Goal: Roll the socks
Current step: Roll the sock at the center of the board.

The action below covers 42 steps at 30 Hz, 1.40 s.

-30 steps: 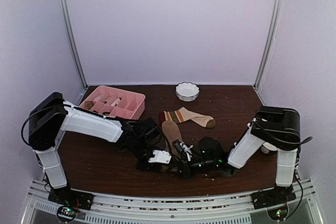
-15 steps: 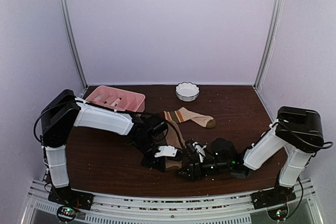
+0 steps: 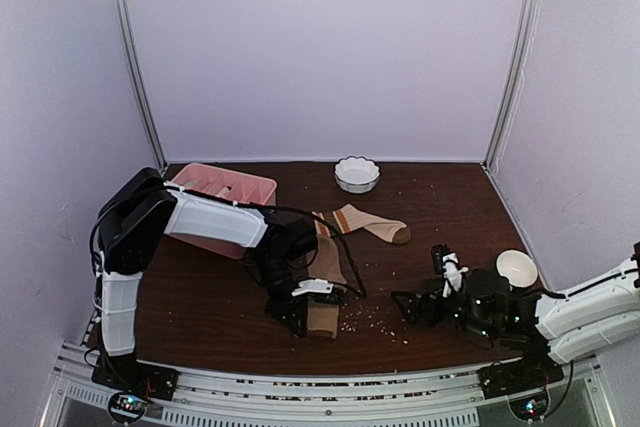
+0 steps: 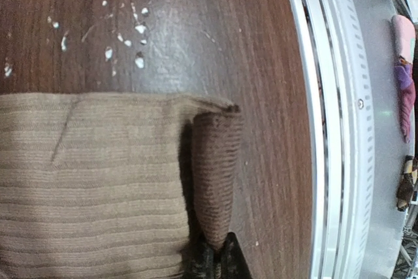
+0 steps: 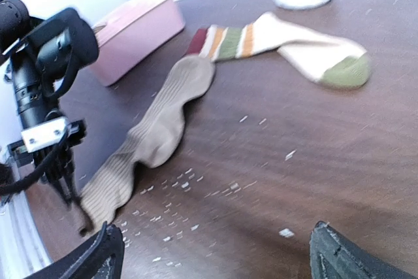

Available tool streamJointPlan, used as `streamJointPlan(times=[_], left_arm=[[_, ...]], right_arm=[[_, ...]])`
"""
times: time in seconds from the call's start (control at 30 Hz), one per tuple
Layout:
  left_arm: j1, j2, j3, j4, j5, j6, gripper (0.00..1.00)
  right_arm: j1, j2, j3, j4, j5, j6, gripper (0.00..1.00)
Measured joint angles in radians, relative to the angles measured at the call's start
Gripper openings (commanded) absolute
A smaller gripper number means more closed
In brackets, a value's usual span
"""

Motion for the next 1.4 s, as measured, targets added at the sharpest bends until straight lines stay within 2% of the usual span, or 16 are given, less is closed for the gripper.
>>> streamJointPlan(times=[0.07, 0.13, 0.2, 0.33, 0.5, 0.63, 0.83, 0.93, 1.17, 1.3, 1.33, 1.4], left_arm=[[0.000, 0.014, 0.016, -0.027, 0.009, 0.000, 0.00], [0.004, 0.039, 0.043, -0.061, 0.023, -0.002, 0.00], [0.007, 0.064, 0.070, -0.091, 0.037, -0.006, 0.00], [0.019, 0.115, 0.129, -0.160, 0.061, -0.025, 0.00], [0.030, 0.172, 0.195, -0.239, 0.086, -0.053, 0.00], [0.031, 0.201, 0.232, -0.283, 0.089, -0.073, 0.00], [0.031, 0.210, 0.245, -0.299, 0.088, -0.090, 0.00], [0.031, 0.210, 0.246, -0.299, 0.088, -0.090, 0.00], [0.031, 0.212, 0.249, -0.303, 0.087, -0.090, 0.00], [0.031, 0.213, 0.252, -0.305, 0.084, -0.090, 0.00], [0.031, 0.213, 0.253, -0.306, 0.083, -0.090, 0.03], [0.031, 0.213, 0.253, -0.306, 0.082, -0.090, 0.16]], right_arm=[[0.018, -0.040, 0.008, -0.035, 0.067, -0.051, 0.93], [0.079, -0.037, 0.047, -0.077, 0.132, -0.145, 0.90], [0.161, -0.007, 0.082, -0.097, 0.165, -0.239, 0.82], [0.312, 0.096, 0.100, -0.085, 0.161, -0.427, 0.69], [0.391, 0.296, 0.179, -0.061, 0.121, -0.609, 0.59], [0.406, 0.465, 0.318, -0.023, 0.092, -0.734, 0.53], [0.387, 0.619, 0.448, 0.022, 0.025, -0.851, 0.35], [0.362, 0.666, 0.481, 0.027, -0.016, -0.867, 0.30], [0.315, 0.732, 0.518, 0.028, -0.081, -0.871, 0.25], [0.304, 0.741, 0.520, 0.036, -0.095, -0.855, 0.10], [0.303, 0.743, 0.520, 0.038, -0.099, -0.851, 0.07], [0.299, 0.748, 0.520, 0.043, -0.109, -0.839, 0.05]])
